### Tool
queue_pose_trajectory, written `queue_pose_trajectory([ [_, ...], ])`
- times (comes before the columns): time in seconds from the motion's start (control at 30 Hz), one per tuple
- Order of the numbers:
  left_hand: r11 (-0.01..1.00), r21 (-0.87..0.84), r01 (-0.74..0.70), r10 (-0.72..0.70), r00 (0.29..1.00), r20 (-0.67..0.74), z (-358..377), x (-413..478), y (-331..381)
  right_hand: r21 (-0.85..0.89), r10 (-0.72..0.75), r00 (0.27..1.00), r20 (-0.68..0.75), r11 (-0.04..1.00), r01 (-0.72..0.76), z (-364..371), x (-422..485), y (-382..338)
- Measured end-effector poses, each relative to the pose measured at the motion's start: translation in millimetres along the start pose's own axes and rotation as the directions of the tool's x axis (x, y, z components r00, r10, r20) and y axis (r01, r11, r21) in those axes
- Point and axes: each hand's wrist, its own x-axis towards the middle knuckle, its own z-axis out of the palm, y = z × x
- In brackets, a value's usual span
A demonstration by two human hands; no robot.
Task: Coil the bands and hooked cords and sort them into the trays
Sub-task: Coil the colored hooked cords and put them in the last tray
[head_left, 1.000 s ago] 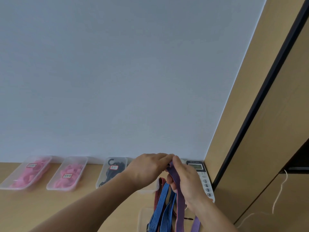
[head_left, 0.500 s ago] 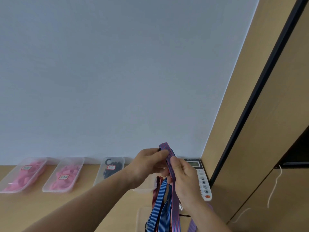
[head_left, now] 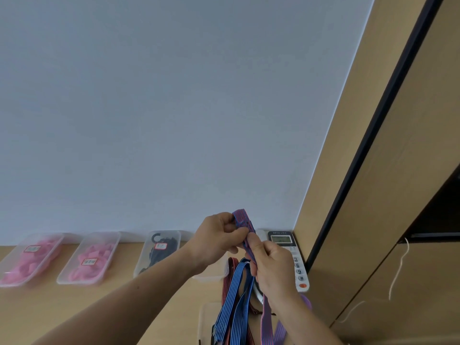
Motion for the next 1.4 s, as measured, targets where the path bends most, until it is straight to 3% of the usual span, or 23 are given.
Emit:
queue_pose_trajectory([
  [0.13,0.992,0.092,-0.086,0.088,0.996,-0.026,0,2,2,0.062,0.033,0.999,0.03,0.997,-0.035,1,0,1],
  [0.3,0.888,0.392,-0.239,0.292,0.953,-0.079,-2,3,1,0.145,0.102,0.988,0.116,0.982,-0.118,0,3,3],
  [0.57,0.474,0.708,-0.523,0.645,0.754,0.126,-9,-7,-10,0.269,0.146,0.982,0.119,0.948,-0.173,3,3,-8],
  [0.67,0.28,0.769,-0.574,0.668,0.692,0.273,-12,-6,-12,0.277,0.145,0.978,0.15,0.943,-0.183,3,3,-10],
  [0.8,0.094,0.809,-0.58,0.684,0.628,0.371,-15,-5,-21,0.294,0.153,0.979,0.136,0.937,-0.187,6,1,-11],
  [0.83,0.095,0.813,-0.575,0.676,0.636,0.371,-15,-5,-23,0.302,0.146,0.981,0.127,0.937,-0.178,6,1,-11],
  [0.87,0.166,0.806,-0.567,0.656,0.674,0.339,-13,-6,-26,0.307,0.136,0.983,0.121,0.937,-0.168,5,1,-10],
  [0.93,0.545,0.692,-0.474,0.54,0.829,0.143,-10,-7,-24,0.3,0.109,0.989,0.102,0.944,-0.136,4,1,-10],
  [1.0,0.909,0.354,-0.221,0.263,0.962,-0.072,-4,-9,-16,0.295,0.078,0.995,0.063,0.951,-0.093,4,1,-9],
  [1.03,0.99,0.117,-0.079,0.09,0.992,-0.092,-2,-8,-9,0.292,0.058,0.997,0.043,0.954,-0.069,4,1,-9],
  [1.1,0.959,-0.249,0.136,-0.132,0.991,0.031,1,-8,3,0.257,0.012,1.0,0.02,0.966,-0.017,6,1,-9],
  [1.13,0.944,-0.282,0.171,-0.151,0.984,0.09,2,-10,8,0.235,-0.009,1.0,0.015,0.972,0.005,7,0,-8],
  [1.4,0.972,-0.217,0.095,-0.074,0.992,0.103,2,-9,15,0.178,-0.053,0.998,0.016,0.983,0.049,2,-4,-1],
])
